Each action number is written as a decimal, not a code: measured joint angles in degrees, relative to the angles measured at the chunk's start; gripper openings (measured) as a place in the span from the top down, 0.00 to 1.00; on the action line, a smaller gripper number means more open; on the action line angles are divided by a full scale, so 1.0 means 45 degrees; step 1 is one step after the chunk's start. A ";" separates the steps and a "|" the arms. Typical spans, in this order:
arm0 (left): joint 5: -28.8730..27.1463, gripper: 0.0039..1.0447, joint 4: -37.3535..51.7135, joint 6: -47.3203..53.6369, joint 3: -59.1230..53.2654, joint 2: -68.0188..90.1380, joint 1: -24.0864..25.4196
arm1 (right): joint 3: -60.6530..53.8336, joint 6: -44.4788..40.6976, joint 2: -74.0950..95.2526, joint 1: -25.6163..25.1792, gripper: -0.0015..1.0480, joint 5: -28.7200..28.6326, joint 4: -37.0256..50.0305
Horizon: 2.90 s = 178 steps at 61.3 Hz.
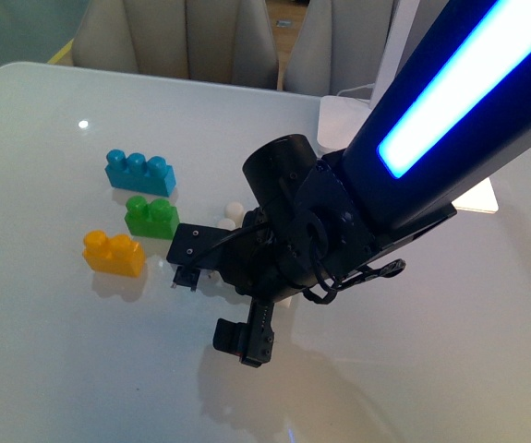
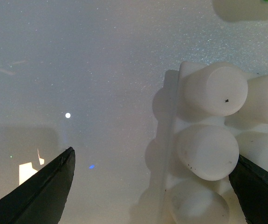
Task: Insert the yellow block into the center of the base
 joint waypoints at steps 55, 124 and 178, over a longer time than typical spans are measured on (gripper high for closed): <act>0.0005 0.07 0.0000 0.0000 0.0000 0.0000 0.0000 | -0.0568 0.0967 -0.1651 -0.0015 0.08 -0.0525 0.0806; 0.0005 0.07 0.0000 0.0000 0.0000 -0.0005 0.0000 | -1.5033 1.0768 -1.6344 -0.5702 0.98 0.4920 1.2410; 0.0005 0.07 0.0000 0.0000 0.0000 -0.0005 0.0000 | -1.6786 1.0797 -2.6214 -0.7358 0.98 0.3337 0.4556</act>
